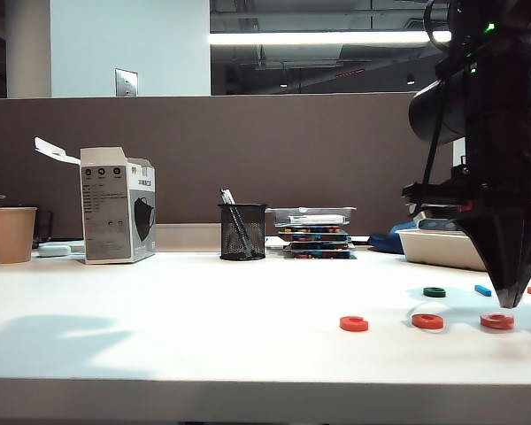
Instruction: Select the appropriate letters from the row of letter magnets placed on the table to arrange into the word "cool".
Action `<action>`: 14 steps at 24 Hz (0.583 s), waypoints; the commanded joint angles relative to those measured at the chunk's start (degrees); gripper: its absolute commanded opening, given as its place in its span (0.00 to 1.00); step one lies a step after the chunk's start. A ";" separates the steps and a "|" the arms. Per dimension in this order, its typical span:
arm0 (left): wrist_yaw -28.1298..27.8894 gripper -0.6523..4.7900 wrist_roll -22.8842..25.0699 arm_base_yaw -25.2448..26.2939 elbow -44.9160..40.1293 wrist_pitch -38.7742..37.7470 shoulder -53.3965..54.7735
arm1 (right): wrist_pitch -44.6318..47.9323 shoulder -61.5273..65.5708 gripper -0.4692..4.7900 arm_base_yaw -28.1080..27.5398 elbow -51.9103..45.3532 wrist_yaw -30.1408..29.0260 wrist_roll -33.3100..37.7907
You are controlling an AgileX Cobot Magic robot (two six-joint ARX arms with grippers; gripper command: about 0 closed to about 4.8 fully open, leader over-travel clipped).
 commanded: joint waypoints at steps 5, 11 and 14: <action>-0.11 0.11 0.26 -0.09 0.22 0.50 -0.13 | -0.50 -1.09 0.07 0.07 2.54 0.13 -1.11; -0.09 0.11 0.26 -0.07 0.22 0.52 -0.13 | 0.79 -2.51 0.10 -0.11 9.07 6.97 -1.18; -0.11 0.11 0.26 -0.09 0.22 0.52 -0.13 | 2.80 -2.47 0.27 -0.11 9.99 10.45 -1.16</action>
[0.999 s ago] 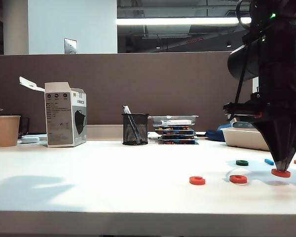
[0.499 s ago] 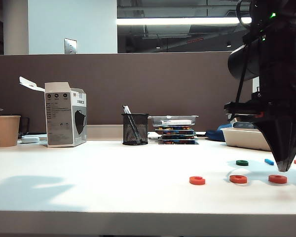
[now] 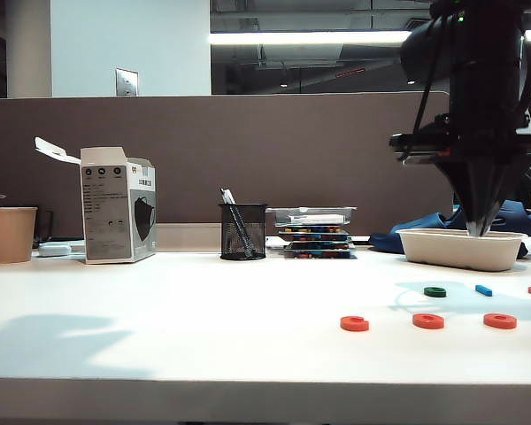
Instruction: Select the appropriate letters from the row of letter magnets placed on the table to arrange into the word "cool".
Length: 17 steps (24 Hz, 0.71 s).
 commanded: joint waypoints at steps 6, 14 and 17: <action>-0.09 0.11 0.26 -0.09 0.22 0.50 -0.13 | 6.29 1.44 0.38 -1.36 0.63 3.82 -0.11; -0.09 0.11 0.26 -0.07 0.22 0.50 -0.13 | 10.62 7.48 0.38 -7.02 1.14 3.52 0.11; -0.09 0.11 0.26 -0.07 0.22 0.50 -0.13 | 11.96 8.50 0.38 -7.78 1.38 2.89 0.09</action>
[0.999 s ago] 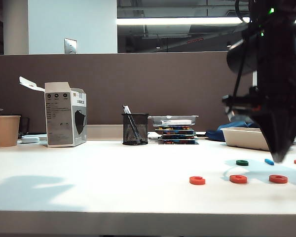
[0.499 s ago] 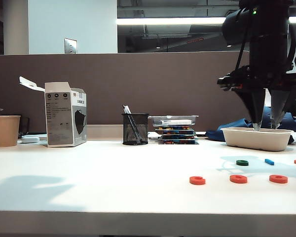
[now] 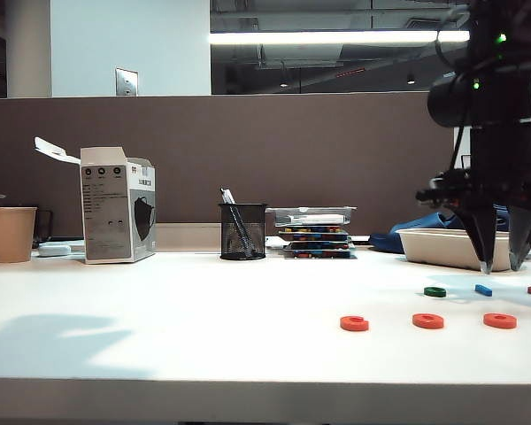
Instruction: Select the appropriate letters from the row of letter magnets placed on the table to arrange into the word "cool".
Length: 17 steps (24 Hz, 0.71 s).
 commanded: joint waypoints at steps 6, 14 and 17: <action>-0.07 0.11 0.26 -0.09 0.22 0.55 -0.13 | 3.15 3.23 0.38 -0.13 1.84 -2.47 0.02; -0.09 0.11 0.26 -0.09 0.22 0.52 -0.11 | 2.25 6.01 0.35 -0.17 2.36 -2.25 0.24; -0.11 0.11 0.26 -0.07 0.22 0.52 -0.11 | -0.39 7.04 0.13 0.63 2.32 -2.23 1.20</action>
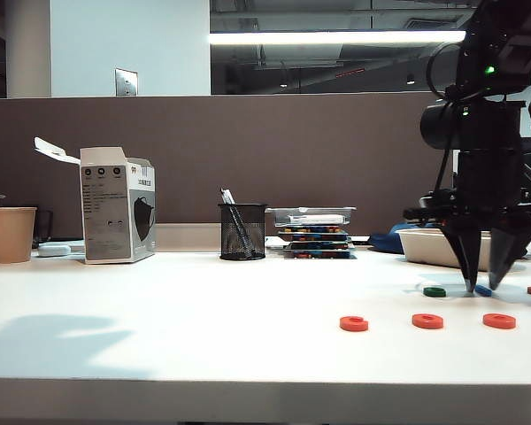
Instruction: Select the appropriate letters from the row of letter magnets placed on the table to arrange into the word "cool".
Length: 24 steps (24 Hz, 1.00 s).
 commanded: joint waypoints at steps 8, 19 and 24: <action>-0.09 0.11 0.26 -0.07 0.22 0.52 -0.11 | -7.15 0.74 0.07 1.27 -0.28 -0.11 1.01; -0.09 0.11 0.26 -0.09 0.22 0.52 -0.11 | -10.99 -16.94 0.07 1.09 -2.69 -2.84 0.63; -0.09 0.11 0.26 -0.07 0.22 0.52 -0.11 | -9.18 -22.69 0.07 1.09 -10.88 -2.80 0.66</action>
